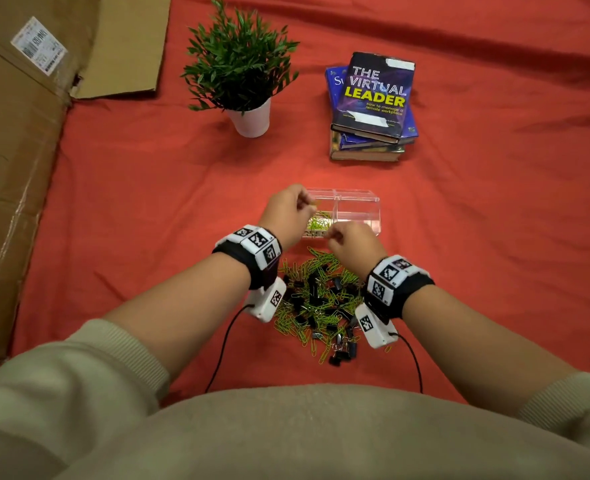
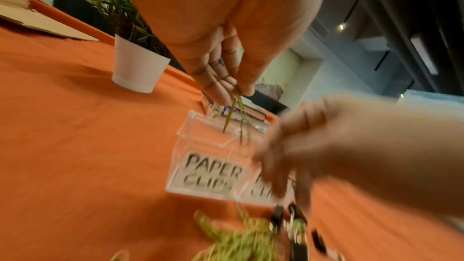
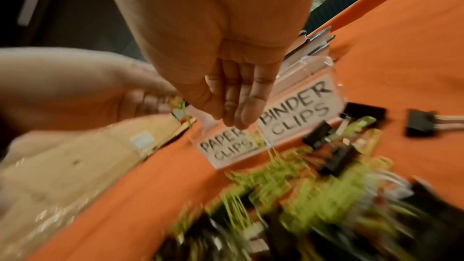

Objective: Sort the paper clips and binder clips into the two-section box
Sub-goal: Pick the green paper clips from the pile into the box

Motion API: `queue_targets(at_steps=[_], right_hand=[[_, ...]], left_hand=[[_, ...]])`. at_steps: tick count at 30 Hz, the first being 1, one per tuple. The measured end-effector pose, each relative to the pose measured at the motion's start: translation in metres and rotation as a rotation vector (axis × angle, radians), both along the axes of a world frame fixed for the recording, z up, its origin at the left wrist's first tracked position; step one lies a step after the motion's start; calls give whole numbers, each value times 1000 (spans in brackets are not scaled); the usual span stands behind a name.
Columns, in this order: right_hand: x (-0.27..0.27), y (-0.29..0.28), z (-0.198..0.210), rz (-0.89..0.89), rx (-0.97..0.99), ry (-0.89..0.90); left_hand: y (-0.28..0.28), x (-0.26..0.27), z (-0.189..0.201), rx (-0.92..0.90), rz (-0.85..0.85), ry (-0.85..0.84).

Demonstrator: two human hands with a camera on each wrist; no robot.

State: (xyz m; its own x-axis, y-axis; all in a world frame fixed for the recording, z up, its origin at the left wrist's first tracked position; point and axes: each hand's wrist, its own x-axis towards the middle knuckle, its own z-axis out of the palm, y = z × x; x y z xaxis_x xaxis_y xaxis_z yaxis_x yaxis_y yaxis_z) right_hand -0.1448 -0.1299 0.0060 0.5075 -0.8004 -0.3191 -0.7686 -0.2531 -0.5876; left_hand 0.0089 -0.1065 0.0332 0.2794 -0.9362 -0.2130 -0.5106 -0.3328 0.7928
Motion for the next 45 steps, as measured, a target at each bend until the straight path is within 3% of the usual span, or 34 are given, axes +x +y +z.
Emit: queue_targets(at_steps=[3, 6, 9, 14, 21, 28, 38, 43, 45], right_hand=[[-12, 16, -20, 205, -52, 141], [-17, 20, -35, 293, -106, 184], [-20, 19, -44, 289, -176, 183], [-24, 19, -47, 277, -211, 138], [-27, 19, -45, 292, -181, 184], [-25, 19, -40, 284, -80, 266], [-25, -11, 11, -165, 386, -142], [-8, -33, 36, -228, 463, -320], [5, -39, 36, -208, 371, -269]], left_hand=[[-20, -1, 3, -47, 43, -11], [-30, -4, -6, -21, 21, -84], [-26, -7, -17, 48, -55, -136], [4, -14, -27, 10, -181, -248], [44, -18, -54, 205, -444, -395], [47, -18, -63, 184, -503, -491], [48, -22, -63, 186, -484, -551], [52, -20, -63, 207, -472, -535], [54, -18, -61, 220, -457, -512]])
